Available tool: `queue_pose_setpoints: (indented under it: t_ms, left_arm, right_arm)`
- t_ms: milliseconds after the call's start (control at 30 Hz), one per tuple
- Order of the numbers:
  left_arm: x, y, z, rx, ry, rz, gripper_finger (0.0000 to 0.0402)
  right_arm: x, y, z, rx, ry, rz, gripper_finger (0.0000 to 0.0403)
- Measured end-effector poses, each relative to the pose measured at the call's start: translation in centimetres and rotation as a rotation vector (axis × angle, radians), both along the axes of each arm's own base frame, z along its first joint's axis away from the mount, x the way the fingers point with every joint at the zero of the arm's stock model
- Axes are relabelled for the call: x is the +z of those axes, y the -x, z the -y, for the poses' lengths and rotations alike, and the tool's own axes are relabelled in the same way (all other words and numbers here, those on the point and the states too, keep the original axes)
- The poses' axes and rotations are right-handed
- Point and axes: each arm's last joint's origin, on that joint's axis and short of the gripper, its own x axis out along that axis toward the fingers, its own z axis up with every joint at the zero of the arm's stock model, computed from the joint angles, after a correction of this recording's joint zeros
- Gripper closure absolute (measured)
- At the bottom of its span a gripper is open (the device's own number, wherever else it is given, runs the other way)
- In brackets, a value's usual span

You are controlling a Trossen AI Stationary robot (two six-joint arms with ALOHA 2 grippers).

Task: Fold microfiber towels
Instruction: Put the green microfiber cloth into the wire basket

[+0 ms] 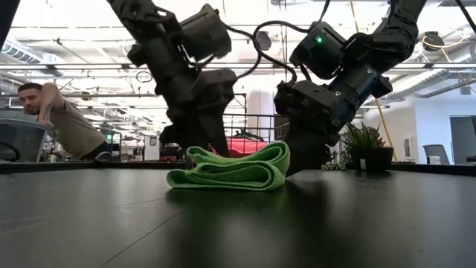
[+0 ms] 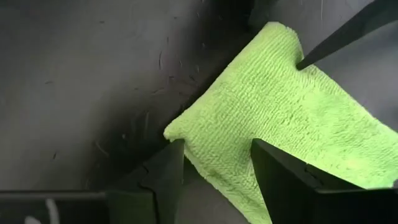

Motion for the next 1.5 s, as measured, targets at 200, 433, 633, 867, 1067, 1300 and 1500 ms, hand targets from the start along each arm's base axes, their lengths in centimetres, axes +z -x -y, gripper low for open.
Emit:
queue_pose_setpoints:
  t_ms: [200,433,633,867,1067,1300,1500]
  left_arm:
    - [-0.35,-0.09,-0.2,-0.014,-0.002,-0.004,0.021]
    - [-0.36,-0.09,-0.3,-0.011,0.002,-0.005,0.024]
    - [-0.34,-0.1,-0.33,-0.011,0.002,-0.003,0.0358]
    - [-0.21,-0.34,-0.44,0.011,-0.028,0.024,0.039]
    - [-0.09,-0.53,-0.49,0.017,-0.042,0.048,0.039]
    - [-0.2,-0.38,-0.51,0.004,-0.051,0.03,0.0396]
    - [-0.26,-0.33,-0.61,0.009,-0.1,0.023,0.0398]
  right_arm:
    - [0.02,-0.02,0.0,-0.002,-0.004,0.003,0.0203]
    - [-0.01,0.01,0.02,-0.001,0.001,-0.001,0.0235]
    - [-0.04,0.01,0.05,-0.016,0.013,-0.003,0.0322]
    - [0.06,-0.12,0.0,-0.008,0.018,0.019,0.0387]
    - [0.07,-0.14,0.0,-0.009,0.017,0.02,0.0396]
    - [0.1,-0.15,0.0,-0.01,0.018,0.023,0.0395]
    - [0.25,-0.16,0.0,-0.012,0.016,0.029,0.04]
